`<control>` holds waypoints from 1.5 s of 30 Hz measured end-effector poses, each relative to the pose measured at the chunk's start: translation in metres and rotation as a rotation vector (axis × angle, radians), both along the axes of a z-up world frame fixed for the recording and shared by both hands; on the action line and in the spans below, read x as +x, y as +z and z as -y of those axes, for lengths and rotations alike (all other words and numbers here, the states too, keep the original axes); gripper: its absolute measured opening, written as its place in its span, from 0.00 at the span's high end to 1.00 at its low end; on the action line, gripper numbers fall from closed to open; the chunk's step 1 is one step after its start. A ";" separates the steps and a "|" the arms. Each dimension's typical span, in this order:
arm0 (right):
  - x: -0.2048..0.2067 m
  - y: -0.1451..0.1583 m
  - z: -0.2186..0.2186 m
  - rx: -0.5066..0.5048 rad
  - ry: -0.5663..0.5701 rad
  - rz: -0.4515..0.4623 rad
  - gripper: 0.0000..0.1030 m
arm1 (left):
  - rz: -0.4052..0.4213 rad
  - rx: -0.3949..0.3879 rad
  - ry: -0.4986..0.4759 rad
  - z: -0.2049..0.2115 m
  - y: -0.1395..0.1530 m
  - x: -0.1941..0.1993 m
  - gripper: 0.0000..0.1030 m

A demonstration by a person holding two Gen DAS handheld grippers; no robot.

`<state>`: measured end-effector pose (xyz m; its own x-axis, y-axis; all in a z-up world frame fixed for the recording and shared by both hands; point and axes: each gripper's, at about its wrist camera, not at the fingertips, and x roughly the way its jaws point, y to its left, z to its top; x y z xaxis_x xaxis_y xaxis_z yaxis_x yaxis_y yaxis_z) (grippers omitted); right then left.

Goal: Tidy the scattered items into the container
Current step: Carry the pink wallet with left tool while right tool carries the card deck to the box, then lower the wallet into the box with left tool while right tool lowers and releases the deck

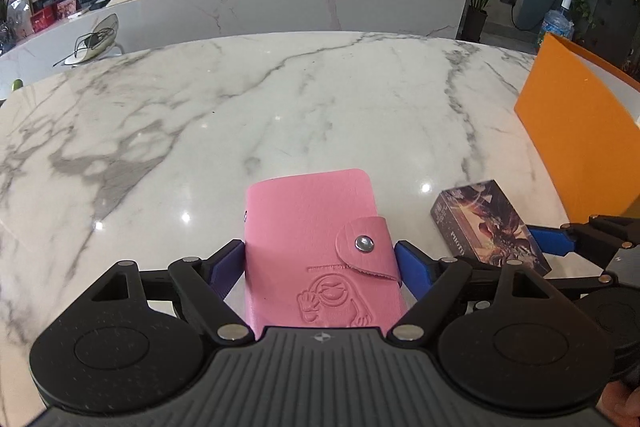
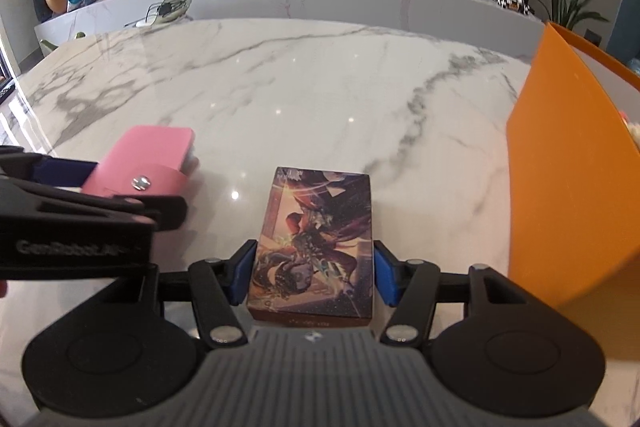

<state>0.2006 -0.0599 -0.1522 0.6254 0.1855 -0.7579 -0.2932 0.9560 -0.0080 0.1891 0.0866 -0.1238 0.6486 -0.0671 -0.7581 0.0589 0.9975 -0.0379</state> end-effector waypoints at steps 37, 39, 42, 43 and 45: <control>-0.117 0.126 0.154 0.315 -0.283 0.196 0.41 | 0.258 0.040 -0.248 0.132 0.122 -0.058 0.08; -0.115 0.128 0.169 0.315 -0.317 0.222 0.41 | 0.262 0.044 -0.276 0.146 0.124 -0.053 0.08; -0.113 0.131 0.190 0.314 -0.362 0.259 0.41 | 0.268 0.057 -0.321 0.169 0.125 -0.044 0.08; -0.111 0.132 0.198 0.319 -0.375 0.267 0.41 | 0.269 0.062 -0.335 0.176 0.125 -0.041 0.08; -0.107 0.133 0.212 0.326 -0.399 0.281 0.41 | 0.271 0.072 -0.364 0.191 0.124 -0.035 0.08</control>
<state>0.0935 -0.2715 -0.0196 0.8637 0.0903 -0.4959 0.0602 0.9583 0.2795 0.1544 -0.1048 0.0004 0.7680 -0.2810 -0.5755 0.4043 0.9096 0.0955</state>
